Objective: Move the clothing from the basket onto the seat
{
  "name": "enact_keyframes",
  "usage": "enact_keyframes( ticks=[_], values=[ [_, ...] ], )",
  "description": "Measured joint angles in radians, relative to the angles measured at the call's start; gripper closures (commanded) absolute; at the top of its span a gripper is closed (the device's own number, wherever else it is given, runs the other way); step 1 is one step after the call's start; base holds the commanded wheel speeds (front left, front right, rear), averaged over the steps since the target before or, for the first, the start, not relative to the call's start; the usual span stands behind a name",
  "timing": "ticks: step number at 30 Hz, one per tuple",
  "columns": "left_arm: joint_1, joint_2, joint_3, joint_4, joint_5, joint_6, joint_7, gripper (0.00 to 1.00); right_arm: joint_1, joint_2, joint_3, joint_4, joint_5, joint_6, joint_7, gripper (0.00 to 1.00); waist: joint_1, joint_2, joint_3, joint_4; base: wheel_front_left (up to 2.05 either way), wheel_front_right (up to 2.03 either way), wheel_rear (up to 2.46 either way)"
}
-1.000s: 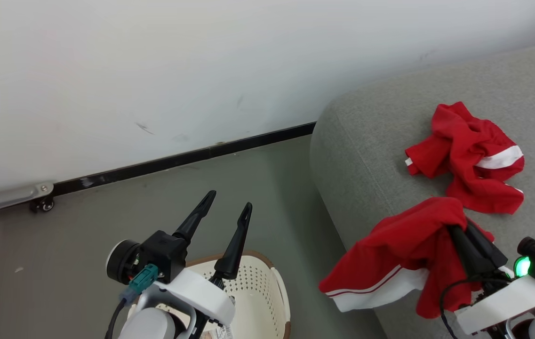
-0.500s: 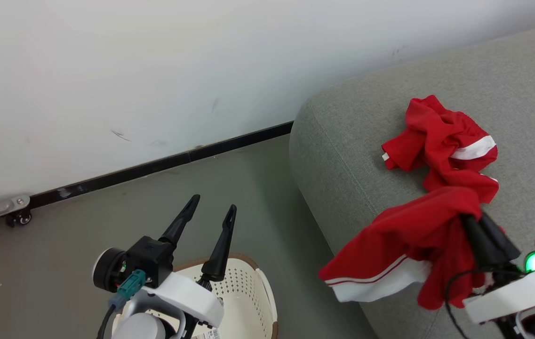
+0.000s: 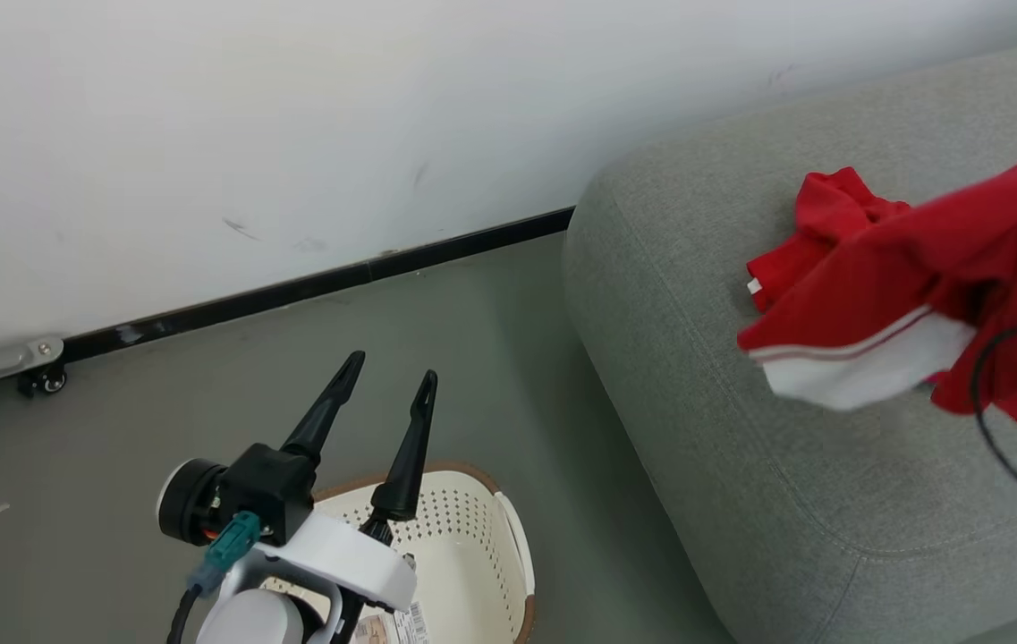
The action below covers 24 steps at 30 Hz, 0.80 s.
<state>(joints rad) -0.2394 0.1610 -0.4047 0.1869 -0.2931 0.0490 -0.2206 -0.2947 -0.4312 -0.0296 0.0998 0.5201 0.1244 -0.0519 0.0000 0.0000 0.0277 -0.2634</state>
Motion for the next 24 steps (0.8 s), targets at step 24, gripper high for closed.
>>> enact_keyframes(
  ticks=[24],
  values=[
    [-0.034, 0.087, 0.04, -0.146, 0.045, 0.023, 0.063, 0.0, -0.413, -0.15, -0.165, 0.243, -0.041, 0.0, 0.144, 1.0, 0.0, 0.0001, 0.147, 0.018, 0.0, 0.0, 0.0]
  ],
)
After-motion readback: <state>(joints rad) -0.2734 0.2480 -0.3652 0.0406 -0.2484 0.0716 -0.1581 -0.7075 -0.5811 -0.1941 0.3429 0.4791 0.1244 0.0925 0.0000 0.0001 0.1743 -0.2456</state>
